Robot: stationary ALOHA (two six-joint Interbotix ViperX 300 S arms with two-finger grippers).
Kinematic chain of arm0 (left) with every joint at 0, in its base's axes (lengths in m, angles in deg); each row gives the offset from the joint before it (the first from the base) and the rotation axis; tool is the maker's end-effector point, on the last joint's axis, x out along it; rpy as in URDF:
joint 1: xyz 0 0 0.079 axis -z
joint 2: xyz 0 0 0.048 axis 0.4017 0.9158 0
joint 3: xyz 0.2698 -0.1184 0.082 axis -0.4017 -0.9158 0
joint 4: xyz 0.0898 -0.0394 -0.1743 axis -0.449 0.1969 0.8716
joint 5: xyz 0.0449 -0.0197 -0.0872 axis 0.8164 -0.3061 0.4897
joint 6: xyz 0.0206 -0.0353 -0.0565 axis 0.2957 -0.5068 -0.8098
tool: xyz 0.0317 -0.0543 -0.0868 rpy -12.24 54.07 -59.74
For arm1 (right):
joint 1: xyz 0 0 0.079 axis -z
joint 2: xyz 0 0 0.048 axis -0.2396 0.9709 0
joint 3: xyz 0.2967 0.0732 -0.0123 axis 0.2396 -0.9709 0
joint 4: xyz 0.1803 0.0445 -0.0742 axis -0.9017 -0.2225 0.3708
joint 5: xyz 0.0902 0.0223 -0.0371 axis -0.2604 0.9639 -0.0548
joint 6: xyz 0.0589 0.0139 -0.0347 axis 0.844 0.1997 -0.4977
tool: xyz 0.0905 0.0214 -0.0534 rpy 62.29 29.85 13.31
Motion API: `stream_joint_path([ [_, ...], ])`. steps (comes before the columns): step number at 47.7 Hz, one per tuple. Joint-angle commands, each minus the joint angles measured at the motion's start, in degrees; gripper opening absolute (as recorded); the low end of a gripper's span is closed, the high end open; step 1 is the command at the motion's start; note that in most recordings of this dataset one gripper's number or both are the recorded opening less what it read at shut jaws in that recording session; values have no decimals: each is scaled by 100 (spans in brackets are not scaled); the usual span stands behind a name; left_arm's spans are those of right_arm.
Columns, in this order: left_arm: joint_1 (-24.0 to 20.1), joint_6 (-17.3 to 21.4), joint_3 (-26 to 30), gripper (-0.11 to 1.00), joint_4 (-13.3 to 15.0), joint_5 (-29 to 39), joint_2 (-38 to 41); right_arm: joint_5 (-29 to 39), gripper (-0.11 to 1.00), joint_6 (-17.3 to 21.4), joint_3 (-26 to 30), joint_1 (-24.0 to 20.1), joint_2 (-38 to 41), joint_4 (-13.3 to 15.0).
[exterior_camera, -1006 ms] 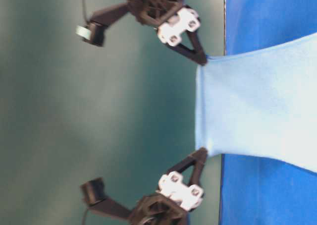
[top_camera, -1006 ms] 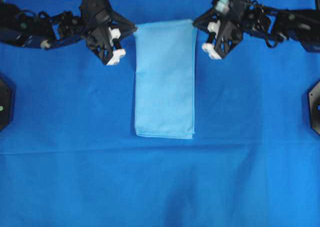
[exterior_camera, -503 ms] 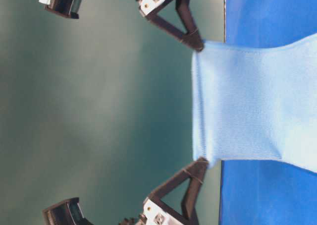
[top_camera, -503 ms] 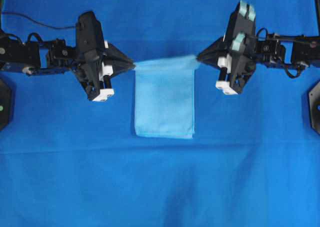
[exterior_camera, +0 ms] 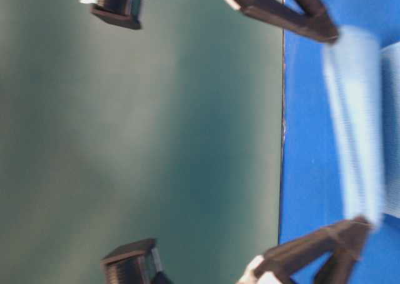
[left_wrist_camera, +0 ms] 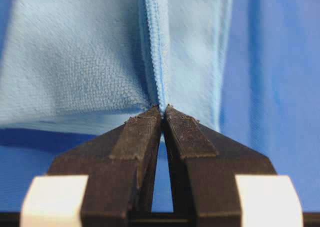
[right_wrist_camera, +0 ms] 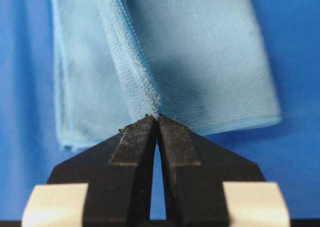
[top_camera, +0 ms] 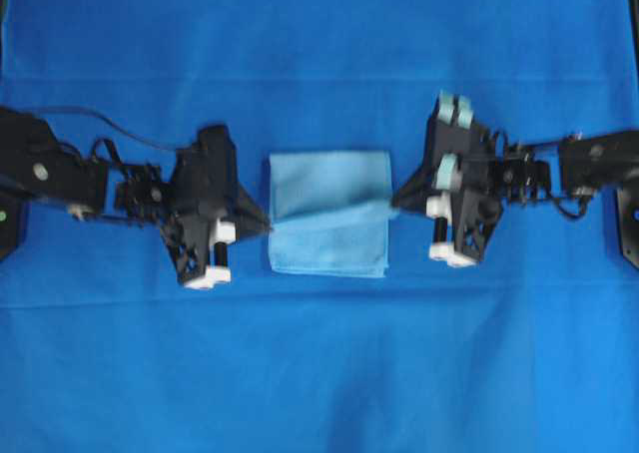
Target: Fold a vertical towel.
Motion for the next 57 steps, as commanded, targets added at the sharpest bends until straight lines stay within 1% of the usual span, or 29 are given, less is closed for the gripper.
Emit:
stream_joint_path([
  [1, 132, -18, 105, 4, 0, -35, 105, -123, 3, 88, 62, -97, 105, -18],
  [12, 149, -9, 193, 4, 0, -44, 316, -237, 3, 272, 79, -202, 360, -18],
  [23, 149, -9, 167, 4, 0, -185, 334, -308, 3, 272, 97, -202, 369, -9],
  [27, 167, -9, 158, 4, 0, -264, 325, -334, 4, 272, 123, -272, 387, -9],
  [29, 193, -9, 158, 8, 0, -255, 325, -325, 4, 272, 141, -325, 404, -9],
  [31, 229, -9, 158, 16, 0, -264, 316, -316, 7, 272, 158, -404, 404, -9],
  [32, 246, -9, 158, 21, 0, -264, 316, -316, 12, 272, 176, -439, 404, -9],
  [39, 439, -9, 193, 55, 0, -255, 316, -308, 55, 272, 193, -800, 413, -9],
  [40, 475, -18, 193, 58, 0, -264, 308, -299, 59, 272, 202, -861, 413, -9],
  [41, 510, -9, 193, 61, 0, -255, 308, -299, 60, 281, 202, -923, 413, -9],
  [42, 545, -9, 193, 64, 0, -255, 308, -299, 60, 281, 220, -976, 413, -9],
  [44, 633, -9, 193, 66, 0, -255, 299, -299, 58, 290, 229, -1081, 413, -9],
  [49, 773, 70, 202, 65, 0, -237, 229, -281, 51, 316, 308, -1327, 404, -18],
  [52, 765, 88, 193, 64, -9, -211, 123, -255, 47, 343, 352, -1362, 360, -9],
  [57, 738, 97, 176, 64, -9, -97, -149, -123, 48, 343, 413, -1362, 167, -9],
])
